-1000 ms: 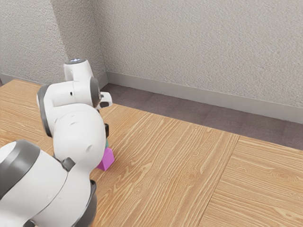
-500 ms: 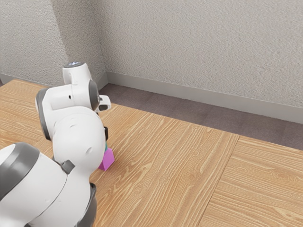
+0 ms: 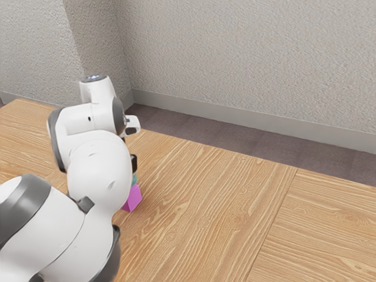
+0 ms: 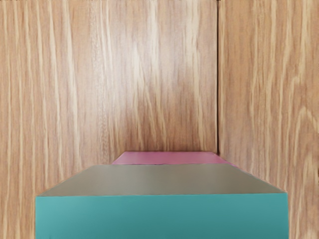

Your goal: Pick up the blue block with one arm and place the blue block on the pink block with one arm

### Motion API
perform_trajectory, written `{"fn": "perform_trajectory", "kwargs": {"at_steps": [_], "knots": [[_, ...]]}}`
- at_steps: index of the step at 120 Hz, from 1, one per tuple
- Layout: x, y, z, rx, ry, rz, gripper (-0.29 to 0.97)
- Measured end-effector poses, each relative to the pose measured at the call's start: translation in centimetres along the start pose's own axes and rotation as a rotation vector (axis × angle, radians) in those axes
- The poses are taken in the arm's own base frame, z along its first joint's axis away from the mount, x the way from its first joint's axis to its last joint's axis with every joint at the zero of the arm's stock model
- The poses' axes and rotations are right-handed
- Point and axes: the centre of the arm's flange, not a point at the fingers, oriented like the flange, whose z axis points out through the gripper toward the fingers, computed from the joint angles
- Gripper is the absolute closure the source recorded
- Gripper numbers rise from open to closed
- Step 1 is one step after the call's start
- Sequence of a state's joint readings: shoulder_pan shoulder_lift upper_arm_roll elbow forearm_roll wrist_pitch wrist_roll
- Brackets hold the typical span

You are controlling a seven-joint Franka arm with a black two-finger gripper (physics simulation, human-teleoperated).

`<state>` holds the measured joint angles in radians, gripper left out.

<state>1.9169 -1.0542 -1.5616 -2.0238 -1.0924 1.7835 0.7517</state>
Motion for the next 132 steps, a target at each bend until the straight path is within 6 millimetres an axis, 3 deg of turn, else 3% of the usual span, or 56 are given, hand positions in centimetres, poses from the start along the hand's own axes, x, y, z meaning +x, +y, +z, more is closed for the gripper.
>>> {"fn": "perform_trajectory", "kwargs": {"at_steps": [42, 132], "knots": [[-0.21, 0.65, 0.24, -0.004, -0.001, 0.012, 0.33], [-0.56, 0.10, 0.19, -0.001, -0.002, 0.010, 0.33]]}}
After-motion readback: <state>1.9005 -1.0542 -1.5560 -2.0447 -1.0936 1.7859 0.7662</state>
